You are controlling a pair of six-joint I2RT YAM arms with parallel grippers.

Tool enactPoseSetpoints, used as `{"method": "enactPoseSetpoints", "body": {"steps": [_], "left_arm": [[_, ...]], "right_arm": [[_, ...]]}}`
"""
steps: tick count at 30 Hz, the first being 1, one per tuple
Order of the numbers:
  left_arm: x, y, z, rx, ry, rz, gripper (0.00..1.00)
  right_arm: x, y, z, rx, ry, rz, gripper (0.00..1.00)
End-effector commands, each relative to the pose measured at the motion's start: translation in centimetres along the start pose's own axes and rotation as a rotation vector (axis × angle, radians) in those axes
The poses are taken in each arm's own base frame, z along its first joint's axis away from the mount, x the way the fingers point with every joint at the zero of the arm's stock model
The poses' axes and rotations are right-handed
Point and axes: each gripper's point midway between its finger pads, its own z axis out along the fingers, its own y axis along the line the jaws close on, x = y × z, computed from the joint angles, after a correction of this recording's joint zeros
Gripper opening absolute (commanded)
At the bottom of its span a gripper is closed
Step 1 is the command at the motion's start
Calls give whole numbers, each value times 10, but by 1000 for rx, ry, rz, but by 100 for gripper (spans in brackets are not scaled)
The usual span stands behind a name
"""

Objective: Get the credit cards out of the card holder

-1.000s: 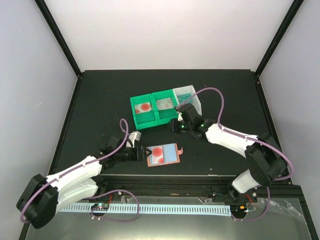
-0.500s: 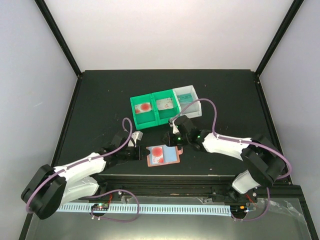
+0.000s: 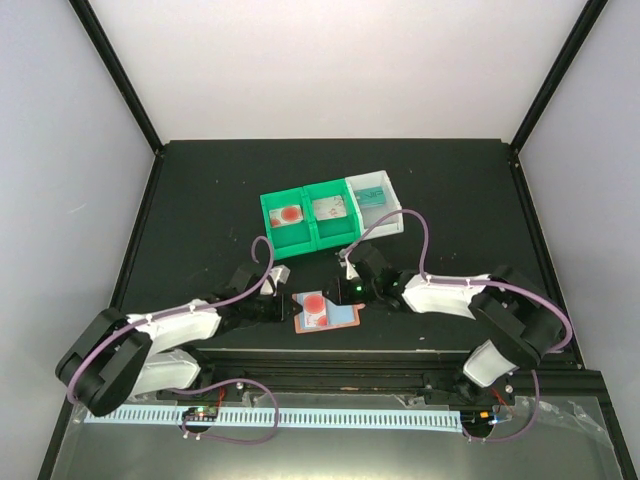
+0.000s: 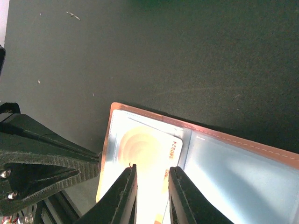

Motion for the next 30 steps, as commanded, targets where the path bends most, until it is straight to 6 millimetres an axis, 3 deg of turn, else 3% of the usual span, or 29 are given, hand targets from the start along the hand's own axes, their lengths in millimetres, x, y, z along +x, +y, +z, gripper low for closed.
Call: {"method": "enactPoseSetpoints", "body": {"steps": [1, 12, 24, 30], "left_arm": [[-12, -10, 2, 34, -22, 40, 2], [-7, -7, 3, 22, 2, 46, 2], [-8, -17, 3, 75, 5, 71, 2], [-4, -7, 7, 42, 15, 56, 2]], "right_arm": [[7, 5, 8, -31, 14, 11, 19], [19, -1, 15, -30, 29, 35, 19], [29, -8, 20, -21, 53, 51, 16], [34, -12, 21, -23, 53, 62, 15]]}}
